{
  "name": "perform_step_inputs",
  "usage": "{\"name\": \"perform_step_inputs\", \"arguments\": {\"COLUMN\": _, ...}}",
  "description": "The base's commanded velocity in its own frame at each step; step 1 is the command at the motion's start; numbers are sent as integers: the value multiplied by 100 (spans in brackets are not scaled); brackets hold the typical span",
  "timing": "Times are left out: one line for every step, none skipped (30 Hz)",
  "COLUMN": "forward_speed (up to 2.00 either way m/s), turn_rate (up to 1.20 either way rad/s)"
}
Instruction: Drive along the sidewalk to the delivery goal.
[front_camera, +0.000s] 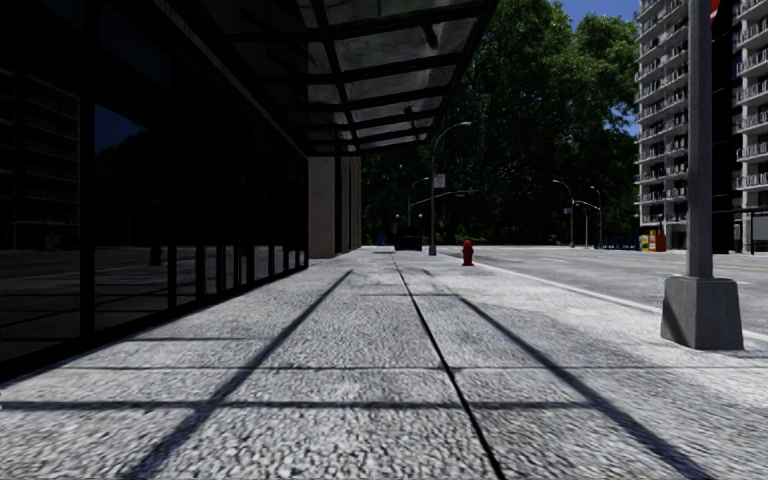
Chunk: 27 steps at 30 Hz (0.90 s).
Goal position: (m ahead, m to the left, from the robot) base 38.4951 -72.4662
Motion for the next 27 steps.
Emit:
{"name": "perform_step_inputs", "arguments": {"forward_speed": 200, "turn_rate": 0}}
{"name": "perform_step_inputs", "arguments": {"forward_speed": 200, "turn_rate": 0}}
{"name": "perform_step_inputs", "arguments": {"forward_speed": 200, "turn_rate": 0}}
{"name": "perform_step_inputs", "arguments": {"forward_speed": 200, "turn_rate": 0}}
{"name": "perform_step_inputs", "arguments": {"forward_speed": 200, "turn_rate": 0}}
{"name": "perform_step_inputs", "arguments": {"forward_speed": 200, "turn_rate": 0}}
{"name": "perform_step_inputs", "arguments": {"forward_speed": 200, "turn_rate": 0}}
{"name": "perform_step_inputs", "arguments": {"forward_speed": 200, "turn_rate": 0}}
{"name": "perform_step_inputs", "arguments": {"forward_speed": 200, "turn_rate": 0}}
{"name": "perform_step_inputs", "arguments": {"forward_speed": 200, "turn_rate": 0}}
{"name": "perform_step_inputs", "arguments": {"forward_speed": 200, "turn_rate": 0}}
{"name": "perform_step_inputs", "arguments": {"forward_speed": 200, "turn_rate": 0}}
{"name": "perform_step_inputs", "arguments": {"forward_speed": 200, "turn_rate": 0}}
{"name": "perform_step_inputs", "arguments": {"forward_speed": 200, "turn_rate": 0}}
{"name": "perform_step_inputs", "arguments": {"forward_speed": 200, "turn_rate": 0}}
{"name": "perform_step_inputs", "arguments": {"forward_speed": 200, "turn_rate": 0}}
{"name": "perform_step_inputs", "arguments": {"forward_speed": 200, "turn_rate": 0}}
{"name": "perform_step_inputs", "arguments": {"forward_speed": 200, "turn_rate": 0}}
{"name": "perform_step_inputs", "arguments": {"forward_speed": 200, "turn_rate": 0}}
{"name": "perform_step_inputs", "arguments": {"forward_speed": 200, "turn_rate": 0}}
{"name": "perform_step_inputs", "arguments": {"forward_speed": 200, "turn_rate": 0}}
{"name": "perform_step_inputs", "arguments": {"forward_speed": 200, "turn_rate": 0}}
{"name": "perform_step_inputs", "arguments": {"forward_speed": 200, "turn_rate": 0}}
{"name": "perform_step_inputs", "arguments": {"forward_speed": 200, "turn_rate": 0}}
{"name": "perform_step_inputs", "arguments": {"forward_speed": 200, "turn_rate": 0}}
{"name": "perform_step_inputs", "arguments": {"forward_speed": 200, "turn_rate": 0}}
{"name": "perform_step_inputs", "arguments": {"forward_speed": 200, "turn_rate": 0}}
